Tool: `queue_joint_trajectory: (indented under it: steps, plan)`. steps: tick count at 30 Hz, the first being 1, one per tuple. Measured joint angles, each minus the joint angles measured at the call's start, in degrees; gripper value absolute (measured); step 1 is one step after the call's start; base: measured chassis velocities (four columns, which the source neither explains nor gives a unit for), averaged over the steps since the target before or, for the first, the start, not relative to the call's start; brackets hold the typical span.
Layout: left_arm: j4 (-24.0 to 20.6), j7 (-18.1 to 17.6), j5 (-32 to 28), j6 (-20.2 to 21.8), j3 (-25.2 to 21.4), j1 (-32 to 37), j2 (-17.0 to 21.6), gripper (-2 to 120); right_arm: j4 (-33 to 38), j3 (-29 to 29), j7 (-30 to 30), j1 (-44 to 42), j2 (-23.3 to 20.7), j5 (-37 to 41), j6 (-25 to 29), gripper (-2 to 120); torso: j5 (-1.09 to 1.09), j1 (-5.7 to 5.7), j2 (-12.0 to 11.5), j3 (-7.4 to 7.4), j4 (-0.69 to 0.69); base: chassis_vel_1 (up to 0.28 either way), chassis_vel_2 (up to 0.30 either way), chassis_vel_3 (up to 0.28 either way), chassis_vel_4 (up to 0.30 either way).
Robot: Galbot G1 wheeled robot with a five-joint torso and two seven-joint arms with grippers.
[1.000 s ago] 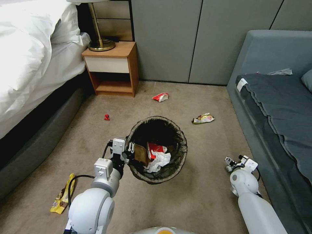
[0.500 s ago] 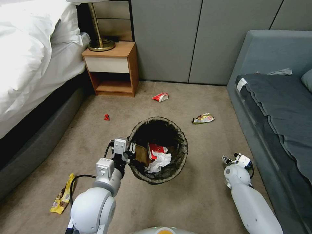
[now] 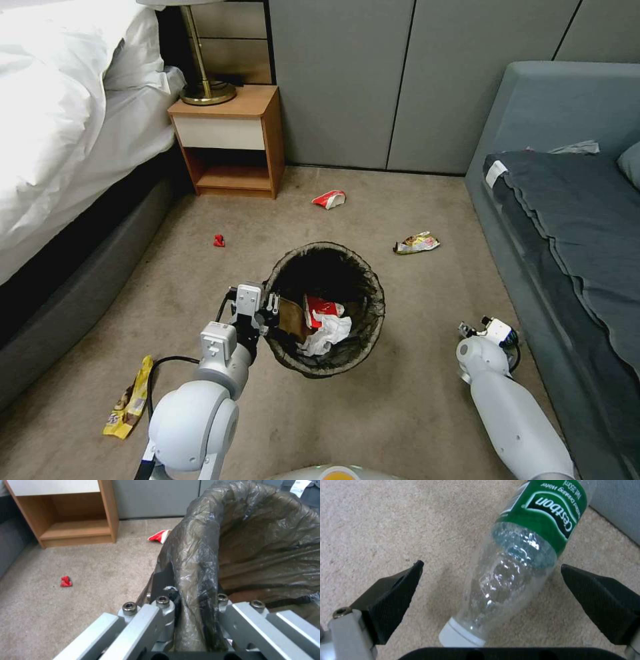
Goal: Pick up the trash bin, then pick up the garbage from the floor and place it into the trash bin.
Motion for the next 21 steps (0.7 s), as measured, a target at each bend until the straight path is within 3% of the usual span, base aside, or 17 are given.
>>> queue_joint_trajectory:
  steps: [21]
  plan:
    - [0.2,0.6,-0.2,0.0,0.1,-0.3,0.4,5,-9.7,-1.9,-0.4,5.3,-0.5,4.6,2.1,100,0.00,0.00,0.0,0.00,0.00,0.000,0.000,0.000,0.000]
